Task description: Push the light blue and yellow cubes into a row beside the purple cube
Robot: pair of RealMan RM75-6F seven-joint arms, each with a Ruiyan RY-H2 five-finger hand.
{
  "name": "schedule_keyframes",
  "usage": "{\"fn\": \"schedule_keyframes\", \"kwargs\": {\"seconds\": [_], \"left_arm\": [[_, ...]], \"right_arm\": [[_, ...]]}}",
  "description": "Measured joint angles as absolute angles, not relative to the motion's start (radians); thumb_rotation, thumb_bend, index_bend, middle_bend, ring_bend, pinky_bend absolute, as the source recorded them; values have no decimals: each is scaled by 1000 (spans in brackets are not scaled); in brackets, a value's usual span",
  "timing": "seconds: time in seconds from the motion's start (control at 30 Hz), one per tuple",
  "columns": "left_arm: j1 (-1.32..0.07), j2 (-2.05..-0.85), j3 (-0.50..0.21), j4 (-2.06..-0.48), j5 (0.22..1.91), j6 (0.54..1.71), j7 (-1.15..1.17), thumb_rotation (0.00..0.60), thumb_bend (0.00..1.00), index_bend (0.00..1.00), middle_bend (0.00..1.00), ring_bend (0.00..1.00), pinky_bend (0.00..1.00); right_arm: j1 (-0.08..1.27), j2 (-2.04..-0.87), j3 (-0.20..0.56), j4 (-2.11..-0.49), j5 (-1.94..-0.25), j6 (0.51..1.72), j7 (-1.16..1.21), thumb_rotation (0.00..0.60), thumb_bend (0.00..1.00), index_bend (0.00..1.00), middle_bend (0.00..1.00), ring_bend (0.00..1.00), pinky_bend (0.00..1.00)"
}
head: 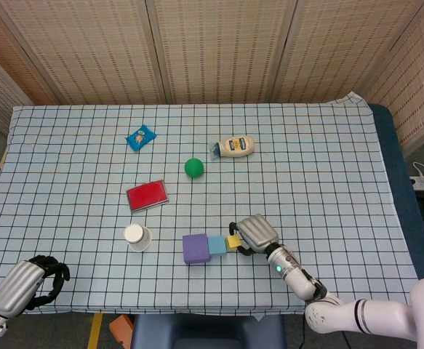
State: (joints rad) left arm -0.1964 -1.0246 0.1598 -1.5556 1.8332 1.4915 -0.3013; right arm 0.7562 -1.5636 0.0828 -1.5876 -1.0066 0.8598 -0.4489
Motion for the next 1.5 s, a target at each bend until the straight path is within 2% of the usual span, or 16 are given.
{"fn": "schedule_keyframes", "kwargs": {"seconds": [0.67, 1.27, 1.4, 1.5], "left_arm": [[-196, -1023, 161, -1557, 1836, 1495, -305, 600, 555, 544, 660, 447, 450], [-197, -1024, 162, -1556, 1838, 1492, -304, 600, 554, 544, 662, 451, 450], [-198, -1023, 162, -1557, 1837, 1491, -303, 600, 555, 544, 662, 451, 450], [-197, -1024, 162, -1557, 1837, 1491, -303, 600, 555, 544, 663, 451, 450]], "right_arm": [[763, -1589, 79, -1557, -1016, 857, -409, 600, 343, 477, 806, 884, 1000], [750, -1522, 71, -1616, -1049, 839, -335, 600, 189, 280, 806, 884, 1000], [740, -1497, 68, -1642, -1071, 848, -315, 600, 182, 281, 807, 884, 1000], [732, -1478, 61, -1660, -1077, 858, -317, 600, 184, 345, 809, 886, 1000]]}}
